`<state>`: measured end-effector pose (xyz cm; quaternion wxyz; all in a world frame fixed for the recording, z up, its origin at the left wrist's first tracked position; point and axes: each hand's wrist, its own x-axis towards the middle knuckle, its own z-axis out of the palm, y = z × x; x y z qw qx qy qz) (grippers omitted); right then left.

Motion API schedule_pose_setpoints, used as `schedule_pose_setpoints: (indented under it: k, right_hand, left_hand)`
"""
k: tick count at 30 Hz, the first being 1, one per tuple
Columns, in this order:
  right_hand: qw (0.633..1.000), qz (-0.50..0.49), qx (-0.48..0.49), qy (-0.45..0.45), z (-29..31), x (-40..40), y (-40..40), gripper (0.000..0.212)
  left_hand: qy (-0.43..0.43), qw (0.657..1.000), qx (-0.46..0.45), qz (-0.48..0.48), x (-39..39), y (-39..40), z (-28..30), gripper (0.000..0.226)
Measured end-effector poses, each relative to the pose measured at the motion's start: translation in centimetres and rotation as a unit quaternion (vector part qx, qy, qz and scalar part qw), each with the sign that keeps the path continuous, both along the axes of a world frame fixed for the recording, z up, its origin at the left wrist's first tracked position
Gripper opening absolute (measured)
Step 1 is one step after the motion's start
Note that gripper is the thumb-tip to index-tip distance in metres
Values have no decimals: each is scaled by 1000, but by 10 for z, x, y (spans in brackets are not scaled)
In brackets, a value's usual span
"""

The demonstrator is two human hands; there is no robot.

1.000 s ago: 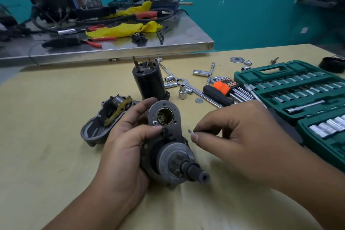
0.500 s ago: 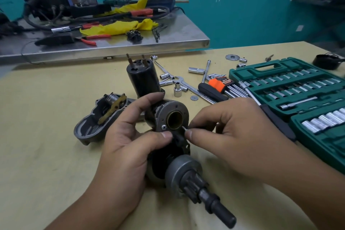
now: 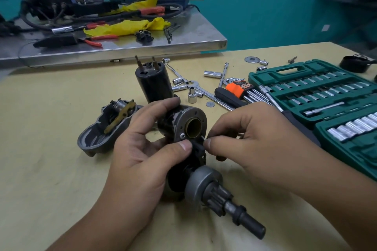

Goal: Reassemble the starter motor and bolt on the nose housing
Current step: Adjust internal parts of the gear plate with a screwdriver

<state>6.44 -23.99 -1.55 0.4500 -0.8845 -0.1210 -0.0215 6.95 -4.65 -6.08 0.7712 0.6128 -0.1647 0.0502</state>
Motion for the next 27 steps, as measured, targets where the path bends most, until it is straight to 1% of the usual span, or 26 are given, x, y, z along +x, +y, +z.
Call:
schedule_pose_setpoints:
  k: [6,10,14,22,27]
  right_hand:
    - [1000,-8,-22,-9,1,0,0,11]
    - [1000,-5,-6,12,1,0,0,9]
    - [1000,-10,10,26,-1,-1,2,9]
    - [998,-37,-31,33,-2,-3,7,19]
    - [993,-25,50,102,-3,0,3,22]
  left_hand:
    - [-32,999,34,-1,-1,-1,1,56]
    - [-74,994,75,16,-3,-2,5,55]
    - [-96,991,94,21,-4,-2,7,56]
    - [-111,976,162,93,-6,-7,4,58]
    - [-143,964,201,105,-8,-7,4,61]
